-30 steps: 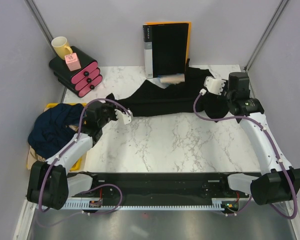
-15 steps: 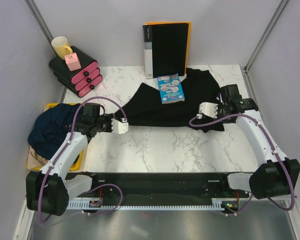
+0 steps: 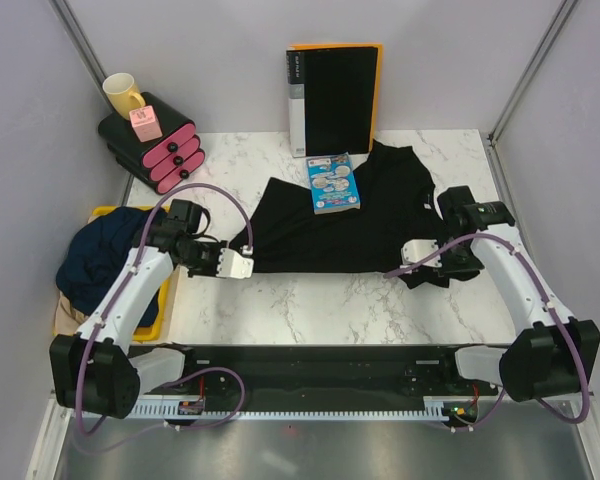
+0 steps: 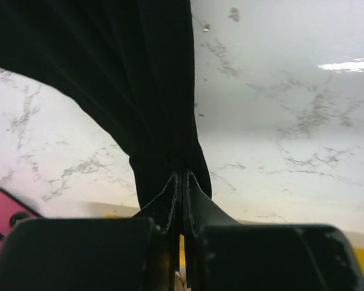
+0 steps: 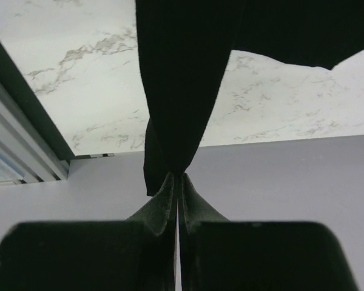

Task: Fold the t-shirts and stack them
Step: Flatten the tshirt out

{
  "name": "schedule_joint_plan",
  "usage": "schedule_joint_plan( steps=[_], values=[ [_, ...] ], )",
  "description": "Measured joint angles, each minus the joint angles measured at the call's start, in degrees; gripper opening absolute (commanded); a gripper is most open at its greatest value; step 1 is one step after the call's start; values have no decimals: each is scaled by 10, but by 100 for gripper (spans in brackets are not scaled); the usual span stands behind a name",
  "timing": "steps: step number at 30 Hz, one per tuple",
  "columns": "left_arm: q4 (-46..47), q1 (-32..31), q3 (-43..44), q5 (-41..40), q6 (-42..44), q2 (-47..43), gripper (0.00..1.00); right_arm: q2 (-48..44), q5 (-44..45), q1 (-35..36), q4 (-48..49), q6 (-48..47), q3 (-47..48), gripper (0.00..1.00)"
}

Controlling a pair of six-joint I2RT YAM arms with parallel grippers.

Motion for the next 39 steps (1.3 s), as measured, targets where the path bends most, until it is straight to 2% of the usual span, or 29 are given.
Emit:
schedule_joint_plan(
  steps=[4, 6, 7, 8, 9, 10, 11, 15, 17, 20, 23, 25, 26, 27, 28, 30, 36, 39],
  values=[
    [-81, 0, 24, 2, 28, 23, 2, -32, 9, 0, -15, -33, -30, 0],
    [-115, 0, 30, 3, 41, 34, 2, -47, 11, 0, -19, -46, -40, 11],
    [-131, 0, 33, 3, 48, 40, 8, -53, 11, 0, -21, -50, -45, 28],
    [-144, 0, 35, 3, 56, 44, 18, -58, 11, 0, -22, -54, -49, 38],
    [-155, 0, 37, 2, 64, 49, 35, -61, 12, 0, -22, -57, -54, 48],
    [-165, 0, 39, -2, 72, 52, 63, -63, 16, 0, -24, -59, -59, 57],
    [-173, 0, 41, -8, 80, 56, 70, -65, 19, -1, -26, -62, -63, 58],
    [-205, 2, 62, -44, 92, 80, 76, -65, 26, -2, -31, -65, -66, 59],
    [-217, 3, 92, -61, 91, 100, 74, -61, 17, -2, -38, -56, -50, 58],
    [-219, 6, 176, -71, 77, 137, 70, -19, -16, -7, -43, -14, 24, 50],
    [-168, 10, 246, -58, 41, 165, 70, 50, -61, -19, 17, 65, 115, 46],
    [-107, 13, 266, -37, 16, 183, 53, 104, -96, -28, 82, 129, 163, 25],
    [-77, 13, 268, -28, 6, 194, 39, 134, -111, -32, 118, 160, 181, 14],
    [-53, 12, 269, -18, -1, 208, 7, 163, -125, -35, 147, 188, 198, 0],
    [-32, 11, 270, -11, -8, 227, 2, 195, -136, -37, 173, 216, 216, 0],
    [-5, 5, 278, -5, -17, 275, 2, 263, -156, -40, 208, 266, 259, 0],
    [36, -15, 384, 16, -50, 461, 2, 486, -198, -50, 270, 386, 447, 0],
    [40, -22, 444, 34, -65, 509, 2, 548, -210, -52, 278, 414, 506, 0]
  ],
)
